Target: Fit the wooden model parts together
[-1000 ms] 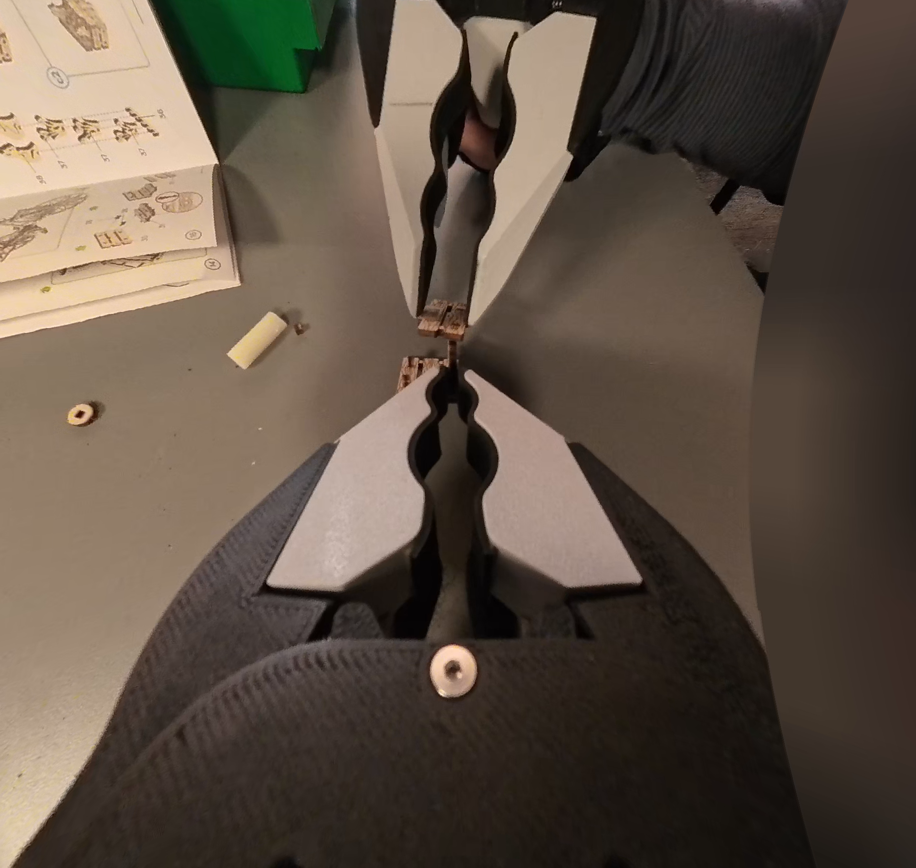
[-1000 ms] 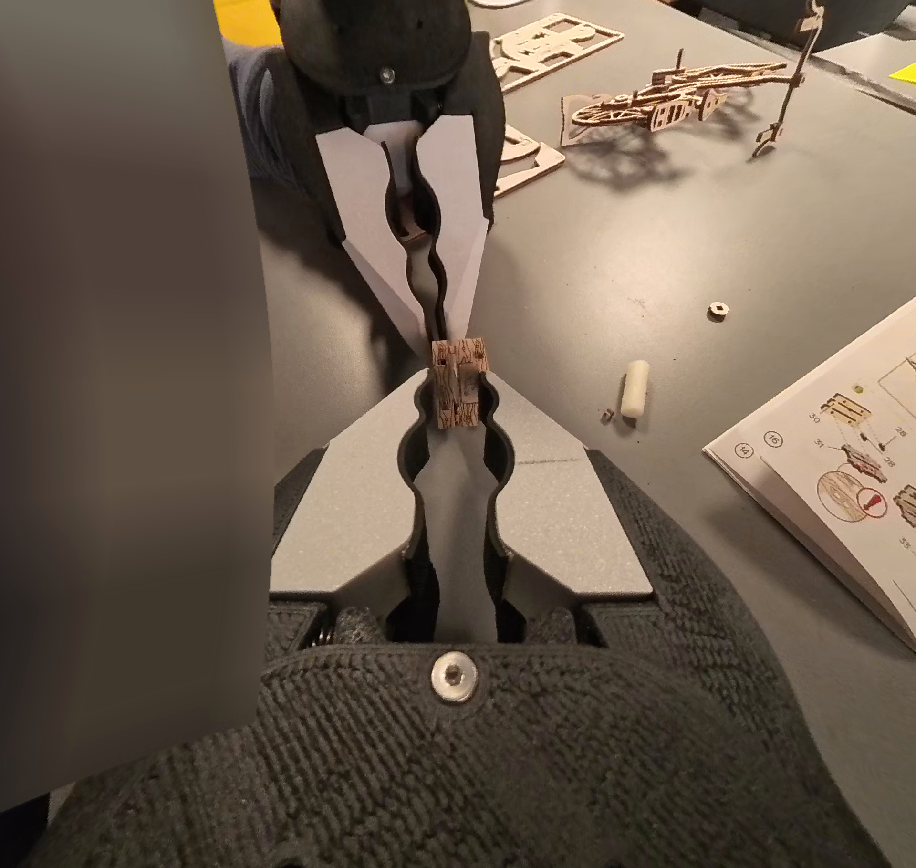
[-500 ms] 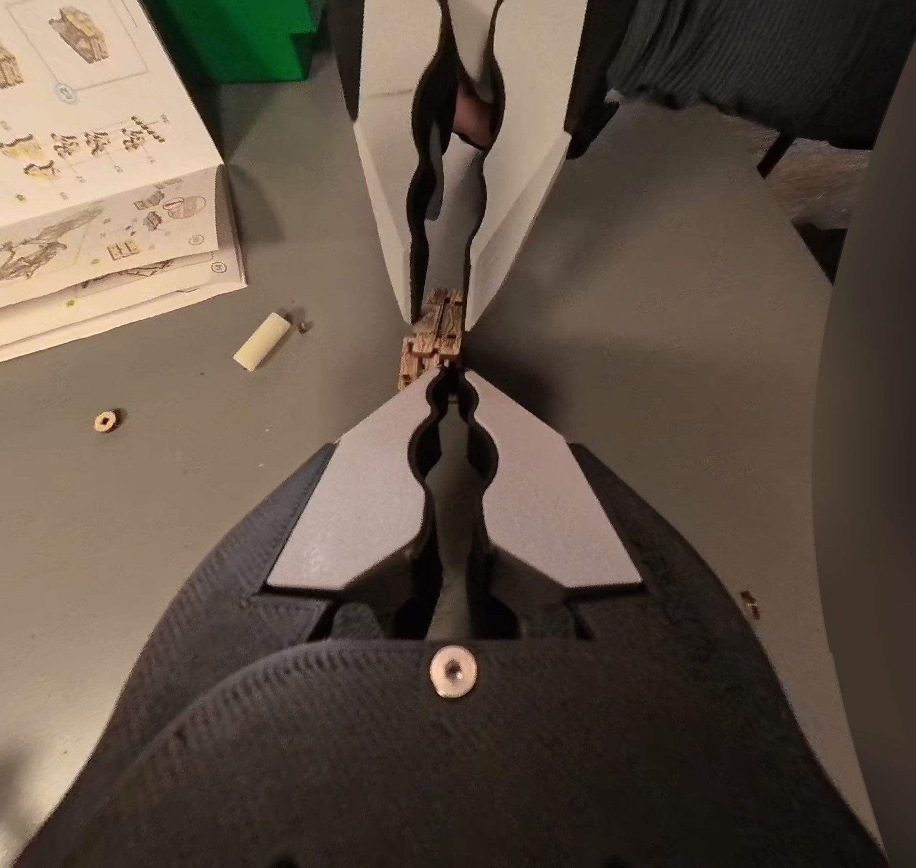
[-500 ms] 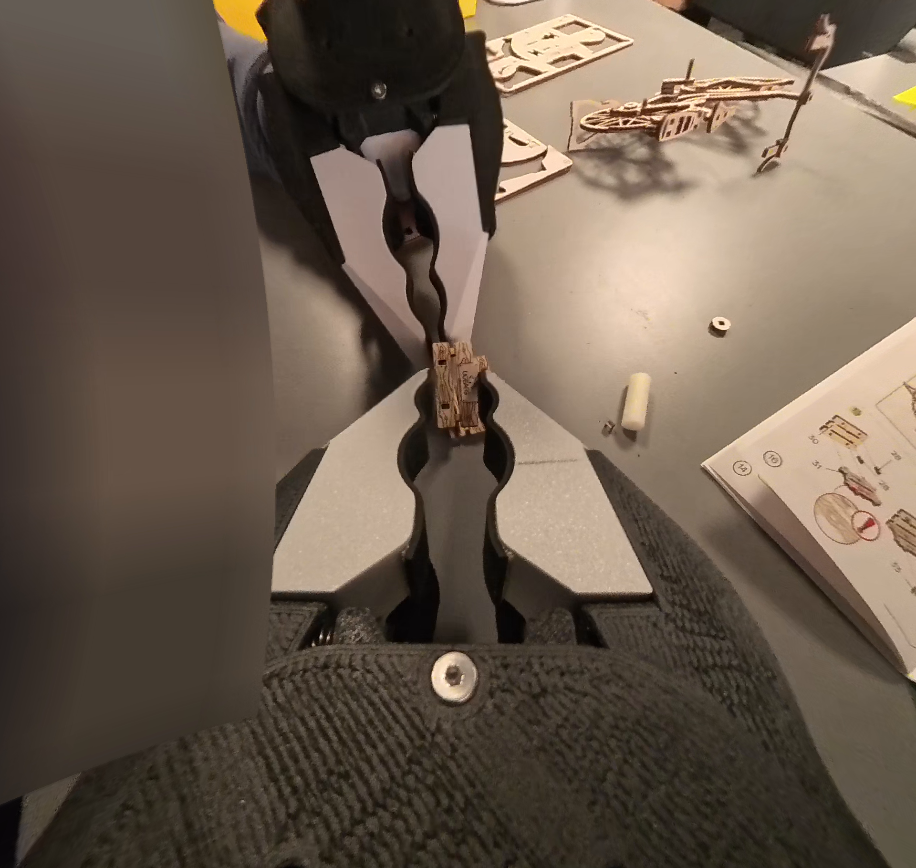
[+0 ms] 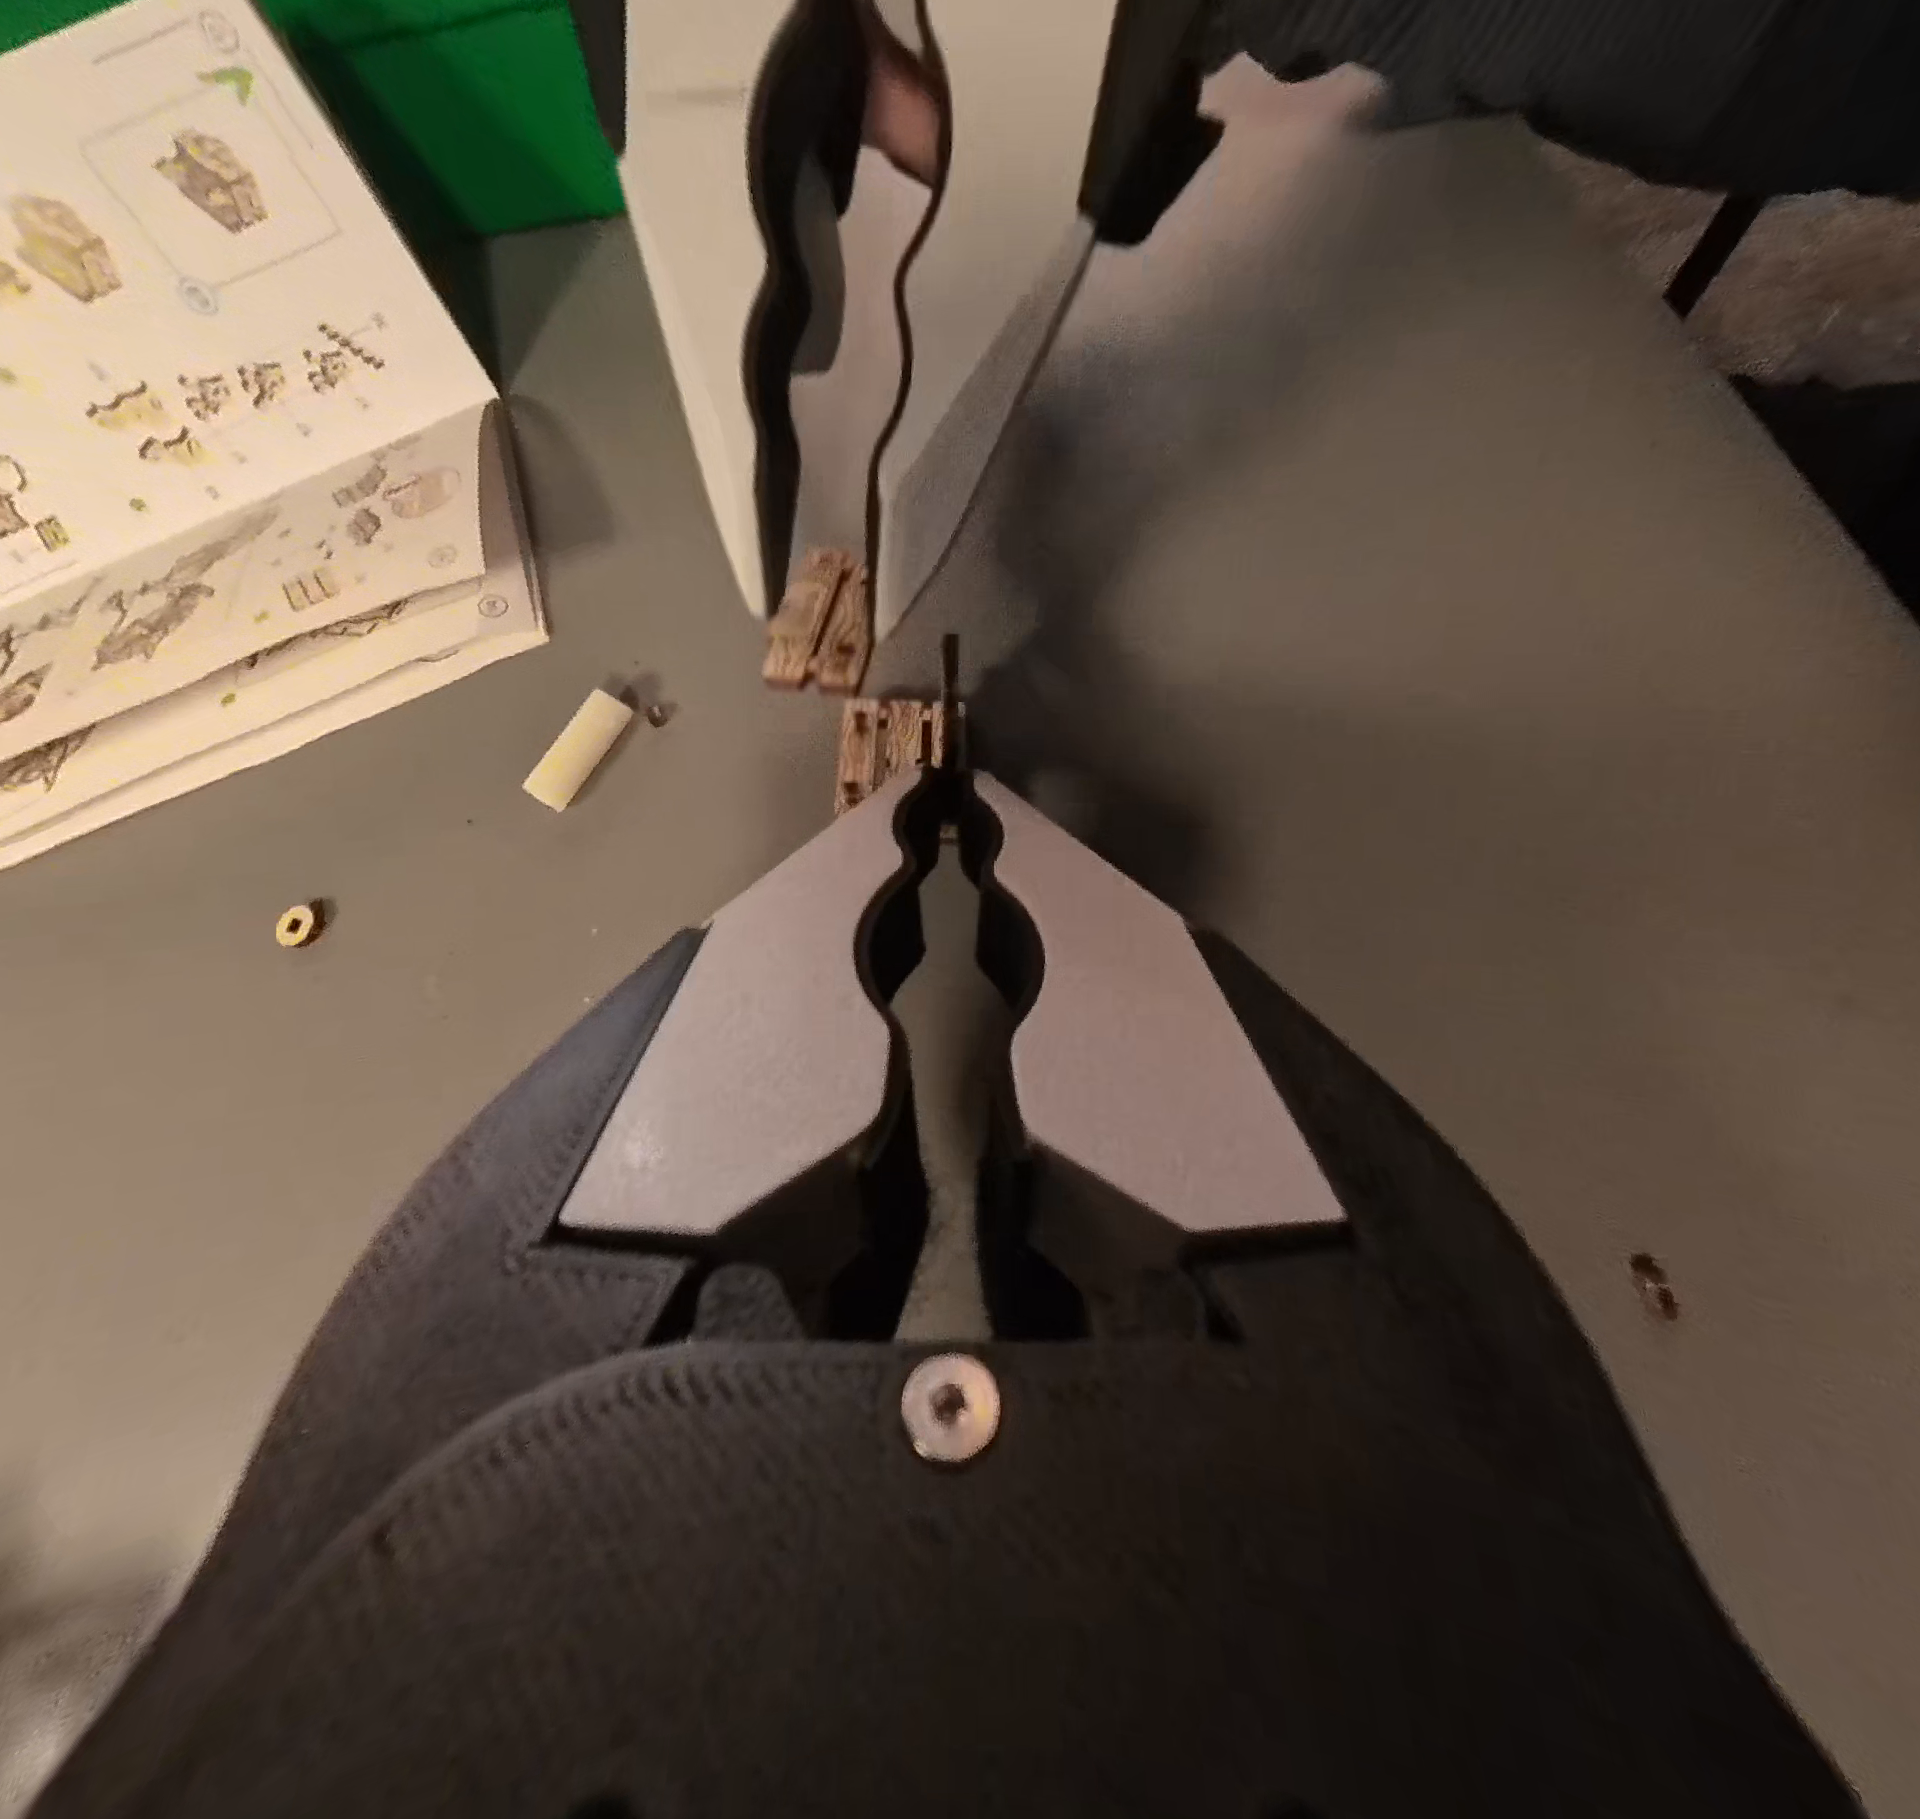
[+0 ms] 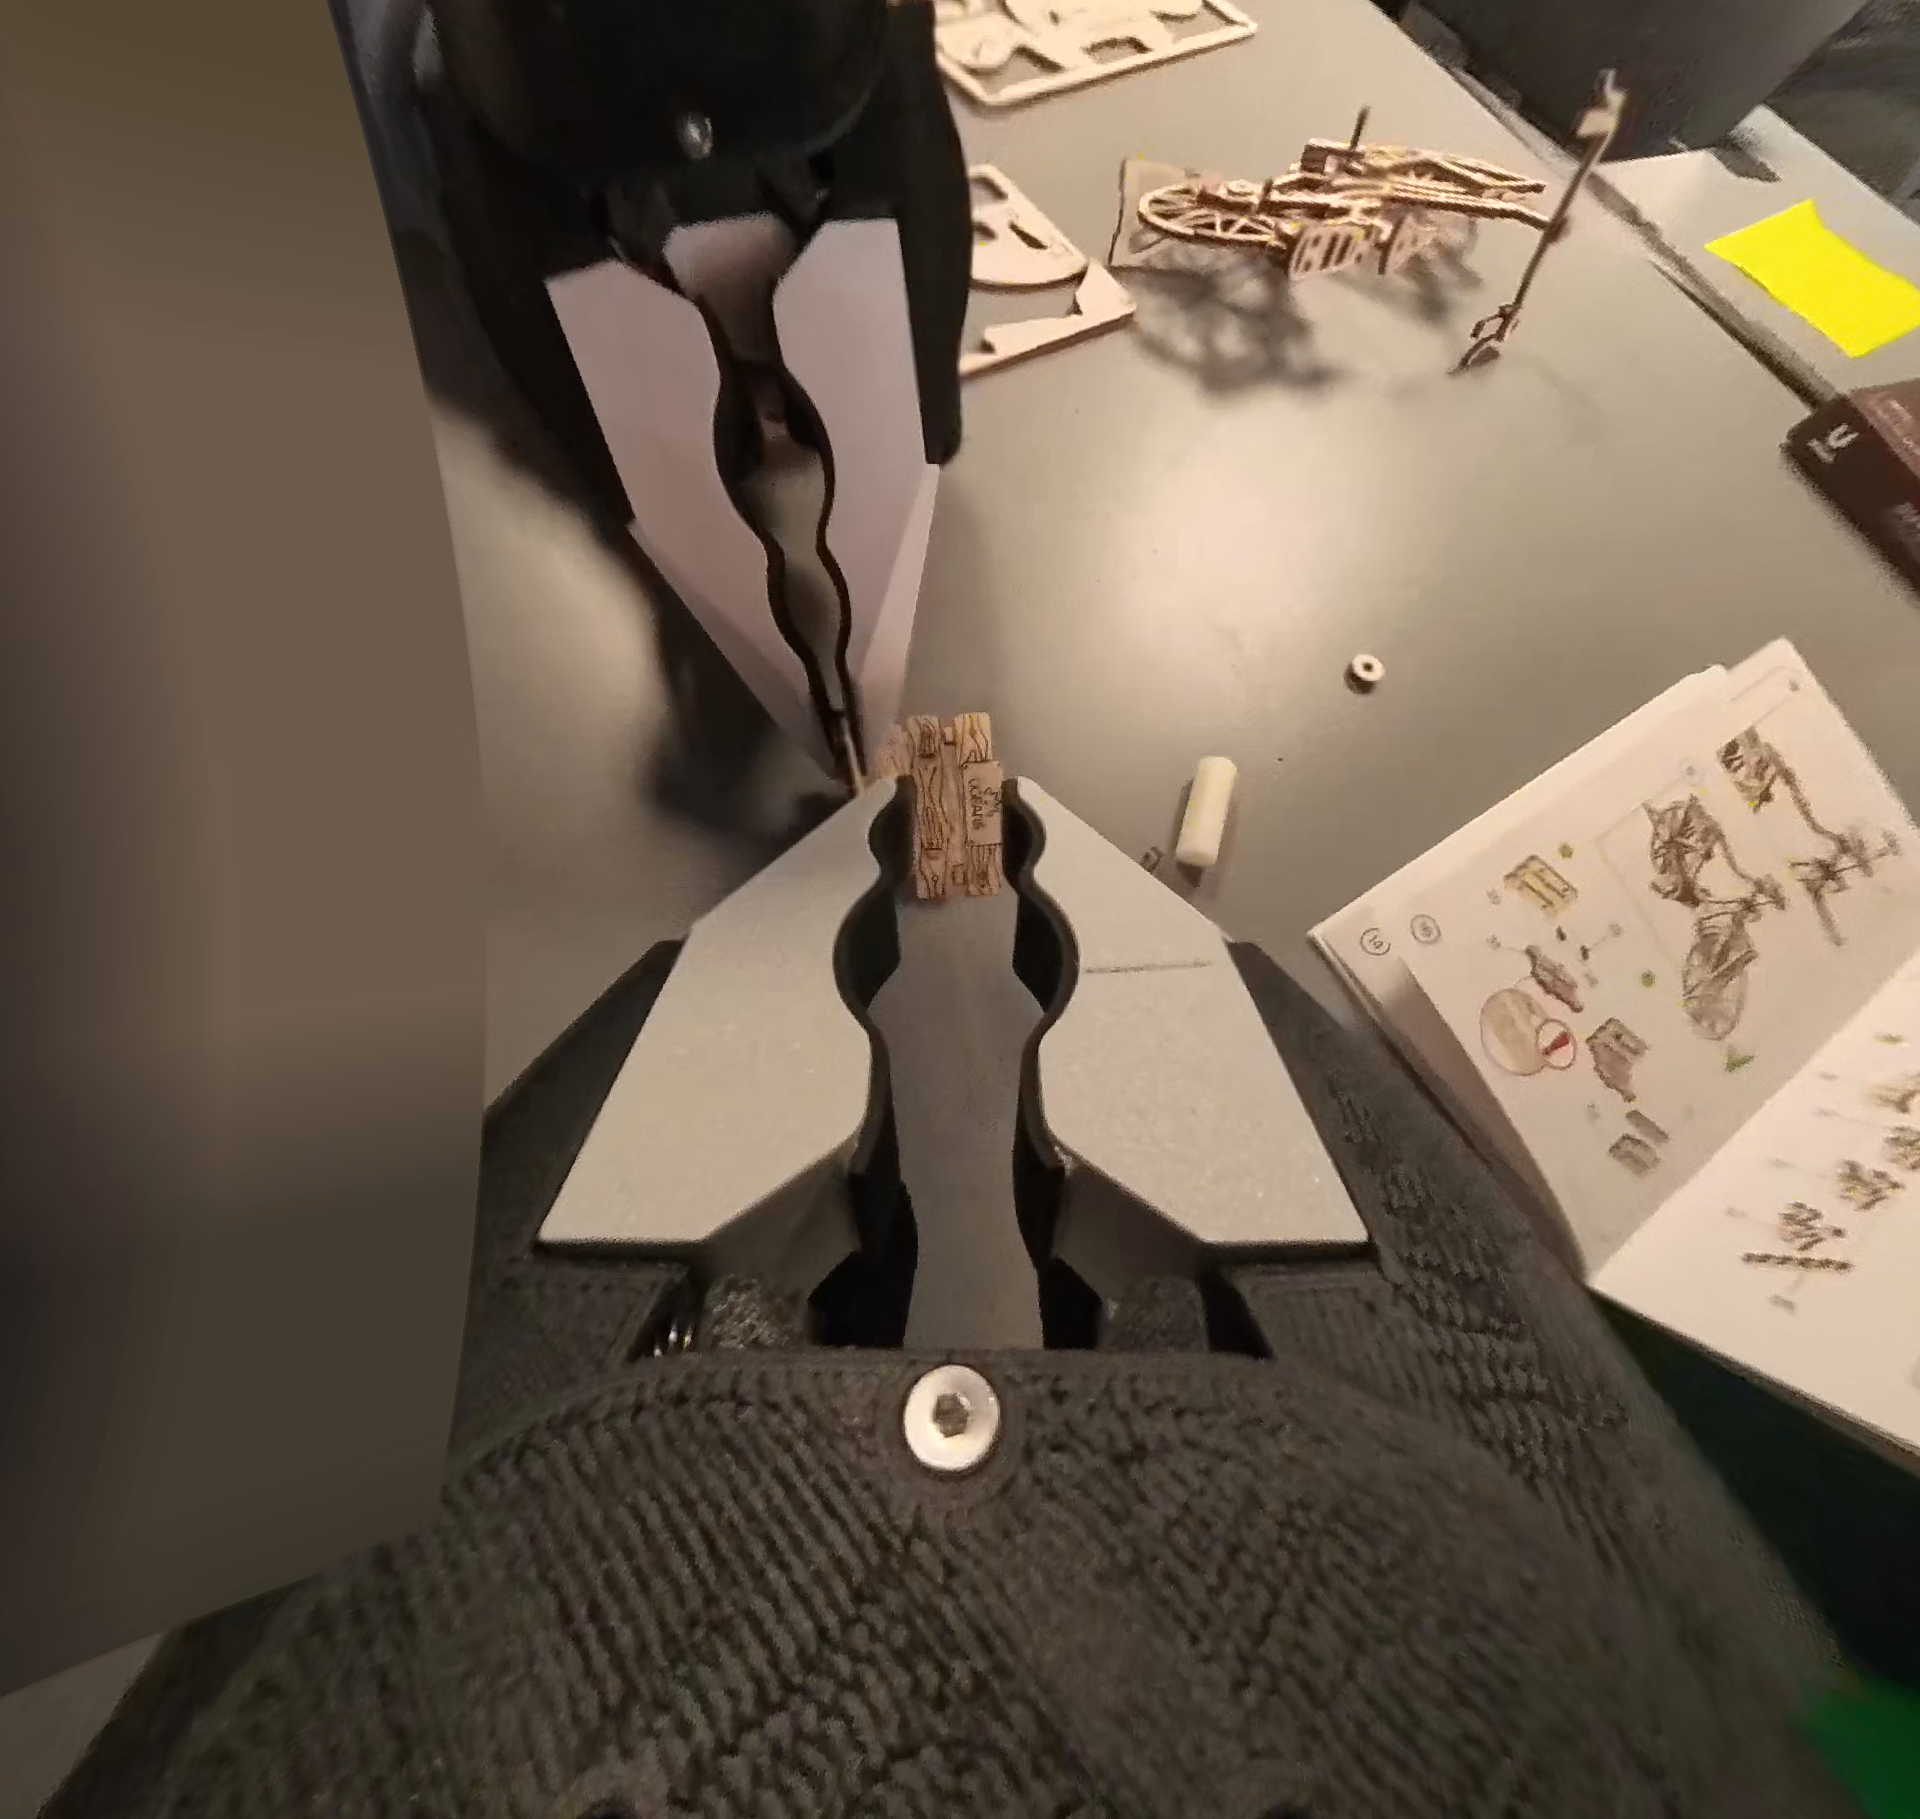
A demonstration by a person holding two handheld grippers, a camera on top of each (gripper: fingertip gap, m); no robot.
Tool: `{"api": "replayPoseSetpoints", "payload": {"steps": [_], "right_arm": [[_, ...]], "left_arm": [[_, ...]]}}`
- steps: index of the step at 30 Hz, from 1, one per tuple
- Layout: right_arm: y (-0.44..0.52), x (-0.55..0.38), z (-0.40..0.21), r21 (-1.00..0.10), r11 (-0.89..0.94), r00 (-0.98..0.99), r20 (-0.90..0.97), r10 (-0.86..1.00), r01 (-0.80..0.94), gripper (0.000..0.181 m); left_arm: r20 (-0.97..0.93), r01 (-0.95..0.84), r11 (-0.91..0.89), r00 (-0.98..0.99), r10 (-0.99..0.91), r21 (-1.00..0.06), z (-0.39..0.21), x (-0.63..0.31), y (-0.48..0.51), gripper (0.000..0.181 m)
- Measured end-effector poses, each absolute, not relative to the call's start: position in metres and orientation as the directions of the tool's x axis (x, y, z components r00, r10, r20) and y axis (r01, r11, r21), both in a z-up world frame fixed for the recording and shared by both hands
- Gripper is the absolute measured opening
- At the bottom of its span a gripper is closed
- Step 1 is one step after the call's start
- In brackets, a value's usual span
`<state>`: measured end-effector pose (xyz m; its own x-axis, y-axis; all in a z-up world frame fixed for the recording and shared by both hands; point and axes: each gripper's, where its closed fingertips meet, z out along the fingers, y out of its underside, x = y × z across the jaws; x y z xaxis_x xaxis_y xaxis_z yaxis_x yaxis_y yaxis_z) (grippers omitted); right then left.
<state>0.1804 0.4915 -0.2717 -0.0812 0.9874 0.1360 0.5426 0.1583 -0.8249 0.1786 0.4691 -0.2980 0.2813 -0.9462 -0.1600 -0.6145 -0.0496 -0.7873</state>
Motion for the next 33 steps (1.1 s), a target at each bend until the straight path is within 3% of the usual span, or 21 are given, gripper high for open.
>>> {"api": "replayPoseSetpoints", "payload": {"steps": [3, 18, 31, 33], "right_arm": [[0.485, 0.183, -0.266, -0.846, 0.124, -0.116, 0.074, 0.990, 0.519, 0.015], [0.475, 0.175, -0.282, -0.677, 0.228, -0.226, 0.094, 0.970, 0.699, 0.016], [0.476, 0.173, -0.282, -0.724, 0.174, -0.176, 0.074, 0.982, 0.667, 0.016], [0.476, 0.173, -0.282, -0.724, 0.178, -0.175, 0.080, 0.981, 0.666, 0.016]], "left_arm": [[-0.128, -0.621, -0.085, 0.291, -0.948, -0.779, -0.301, 0.178, 0.471, 0.001], [-0.019, -0.620, -0.168, 0.283, -0.959, -0.767, -0.305, 0.179, 0.469, 0.001], [-0.001, -0.615, -0.182, 0.284, -0.959, -0.768, -0.305, 0.178, 0.469, 0.001], [-0.020, -0.616, -0.169, 0.288, -0.957, -0.770, -0.305, 0.177, 0.469, 0.009]]}}
